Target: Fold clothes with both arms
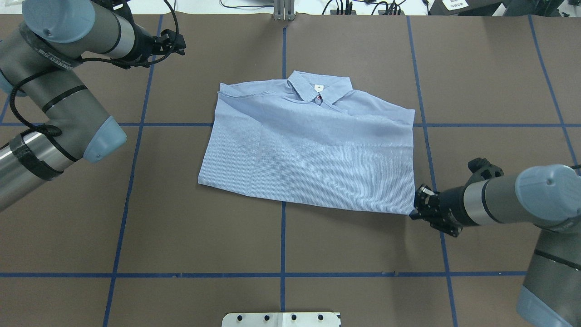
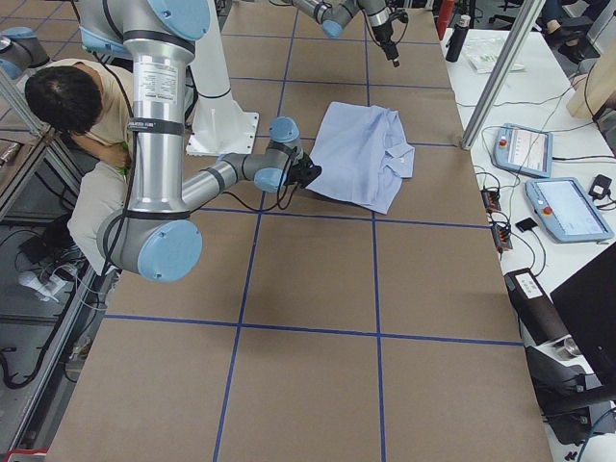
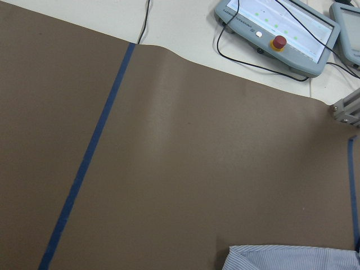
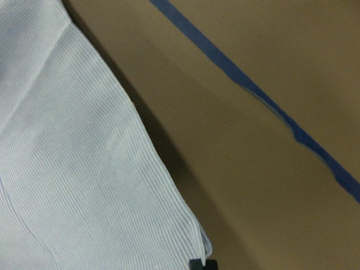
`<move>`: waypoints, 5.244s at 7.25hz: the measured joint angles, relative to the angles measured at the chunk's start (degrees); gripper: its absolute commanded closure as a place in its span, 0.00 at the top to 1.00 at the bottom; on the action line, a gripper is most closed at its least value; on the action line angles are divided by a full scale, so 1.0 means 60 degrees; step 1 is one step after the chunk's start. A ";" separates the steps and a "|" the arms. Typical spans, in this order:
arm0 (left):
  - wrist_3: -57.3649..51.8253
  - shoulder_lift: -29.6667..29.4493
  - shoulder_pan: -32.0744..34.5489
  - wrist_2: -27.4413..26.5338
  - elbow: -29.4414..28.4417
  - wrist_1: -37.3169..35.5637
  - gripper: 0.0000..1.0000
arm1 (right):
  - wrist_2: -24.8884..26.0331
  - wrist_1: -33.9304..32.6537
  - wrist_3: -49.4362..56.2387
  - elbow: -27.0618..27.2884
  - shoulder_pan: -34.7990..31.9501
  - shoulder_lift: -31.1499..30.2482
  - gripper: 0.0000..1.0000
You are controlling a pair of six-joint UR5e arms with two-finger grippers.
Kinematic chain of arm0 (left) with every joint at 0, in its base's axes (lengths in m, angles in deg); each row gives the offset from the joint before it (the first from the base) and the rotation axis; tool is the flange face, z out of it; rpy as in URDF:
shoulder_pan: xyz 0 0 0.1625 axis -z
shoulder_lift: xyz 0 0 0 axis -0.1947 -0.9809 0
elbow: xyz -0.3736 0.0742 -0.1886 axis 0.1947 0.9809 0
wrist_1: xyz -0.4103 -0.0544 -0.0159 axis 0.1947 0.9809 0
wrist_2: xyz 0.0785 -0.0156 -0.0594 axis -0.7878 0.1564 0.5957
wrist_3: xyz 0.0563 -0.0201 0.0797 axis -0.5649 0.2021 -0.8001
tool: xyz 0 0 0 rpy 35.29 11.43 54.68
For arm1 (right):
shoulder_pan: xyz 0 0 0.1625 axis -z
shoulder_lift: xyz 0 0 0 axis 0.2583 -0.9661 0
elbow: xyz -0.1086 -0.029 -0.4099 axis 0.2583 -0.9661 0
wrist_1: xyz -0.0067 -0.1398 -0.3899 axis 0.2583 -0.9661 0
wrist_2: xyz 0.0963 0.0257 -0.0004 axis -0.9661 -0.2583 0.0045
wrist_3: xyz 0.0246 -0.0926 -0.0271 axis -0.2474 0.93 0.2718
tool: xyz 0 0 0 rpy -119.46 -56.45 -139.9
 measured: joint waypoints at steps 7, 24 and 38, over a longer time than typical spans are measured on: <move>0.2622 0.1489 -0.2516 0.0087 0.2617 -0.0117 0.86 | -0.3177 0.0069 -0.0290 0.1771 0.2014 -0.1283 1.00; 0.2793 0.0820 -0.4027 -0.1134 0.1666 -0.1359 0.00 | -0.3194 0.0044 -0.0132 0.0004 -0.1407 0.0621 1.00; -0.0693 -0.1100 -0.1048 -0.0882 -0.2418 0.1945 1.00 | 0.4257 -0.3153 -0.0272 -0.1309 0.1587 0.4186 1.00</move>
